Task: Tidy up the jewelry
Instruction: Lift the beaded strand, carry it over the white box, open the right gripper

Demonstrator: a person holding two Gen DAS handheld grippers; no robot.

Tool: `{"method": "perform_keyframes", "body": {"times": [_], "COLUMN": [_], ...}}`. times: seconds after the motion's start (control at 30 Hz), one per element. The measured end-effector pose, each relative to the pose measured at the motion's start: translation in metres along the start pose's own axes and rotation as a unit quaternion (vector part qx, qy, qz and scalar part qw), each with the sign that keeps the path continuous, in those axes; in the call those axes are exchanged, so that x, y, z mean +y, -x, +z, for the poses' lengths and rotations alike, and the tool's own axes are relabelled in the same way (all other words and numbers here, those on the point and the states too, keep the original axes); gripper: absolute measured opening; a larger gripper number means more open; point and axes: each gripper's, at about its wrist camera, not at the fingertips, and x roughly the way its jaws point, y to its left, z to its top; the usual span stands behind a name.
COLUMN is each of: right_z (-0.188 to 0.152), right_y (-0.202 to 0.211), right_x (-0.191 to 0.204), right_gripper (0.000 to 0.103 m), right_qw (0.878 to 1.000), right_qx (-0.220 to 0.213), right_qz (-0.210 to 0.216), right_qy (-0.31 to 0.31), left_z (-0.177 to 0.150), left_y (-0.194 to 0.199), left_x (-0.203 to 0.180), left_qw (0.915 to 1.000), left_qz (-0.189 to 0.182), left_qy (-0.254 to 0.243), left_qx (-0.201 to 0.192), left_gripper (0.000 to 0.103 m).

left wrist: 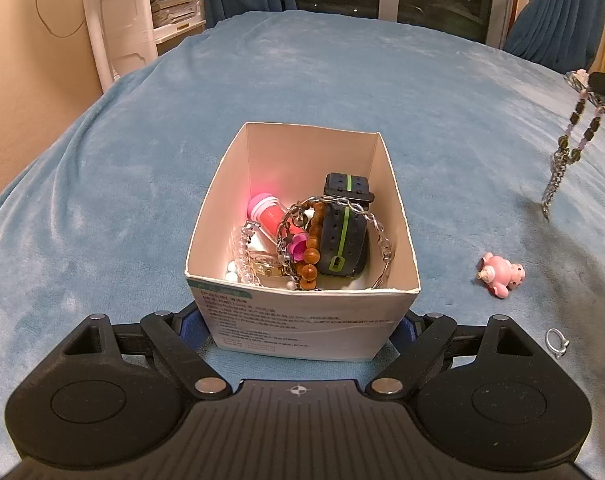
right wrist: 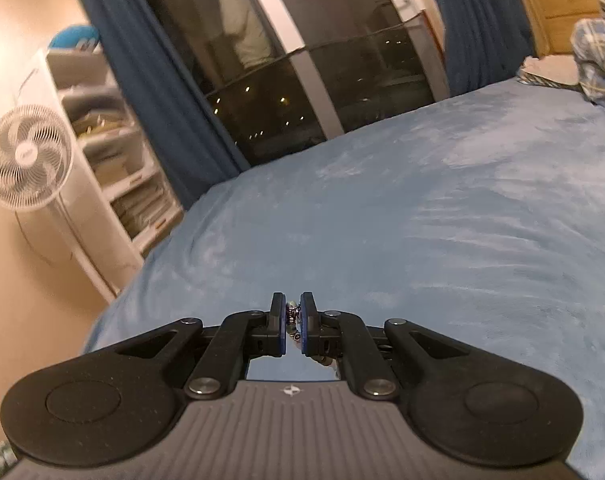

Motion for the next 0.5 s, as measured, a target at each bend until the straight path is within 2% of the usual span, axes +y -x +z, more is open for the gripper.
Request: {"method": "perform_keyframes", "body": {"times": [0.17, 0.3, 0.37, 0.47, 0.5], "right_z": [0.008, 0.005, 0.004, 0.004, 0.004], "right_y": [0.010, 0.012, 0.010, 0.015, 0.017], "right_x": [-0.020, -0.026, -0.027, -0.030, -0.034], "right_gripper": [0.103, 0.103, 0.103, 0.103, 0.103], "right_qw": [0.999, 0.997, 0.993, 0.977, 0.972], "right_qx": [-0.028, -0.013, 0.006, -0.003, -0.010], "right_qz": [0.021, 0.043, 0.092, 0.181, 0.194], "right_qy": [-0.038, -0.055, -0.075, -0.115, -0.132], "left_z": [0.000, 0.000, 0.000, 0.000, 0.000], "left_y": [0.000, 0.000, 0.000, 0.000, 0.000], "left_x": [0.000, -0.001, 0.000, 0.000, -0.001], "left_qw": [1.0000, 1.0000, 1.0000, 1.0000, 1.0000], "left_qz": [0.000, 0.000, 0.000, 0.000, 0.000], "left_qy": [0.000, 0.000, 0.000, 0.001, 0.001], "left_qx": [0.000, 0.000, 0.000, 0.000, 0.000], "left_gripper": [0.060, 0.060, 0.060, 0.060, 0.060]}}
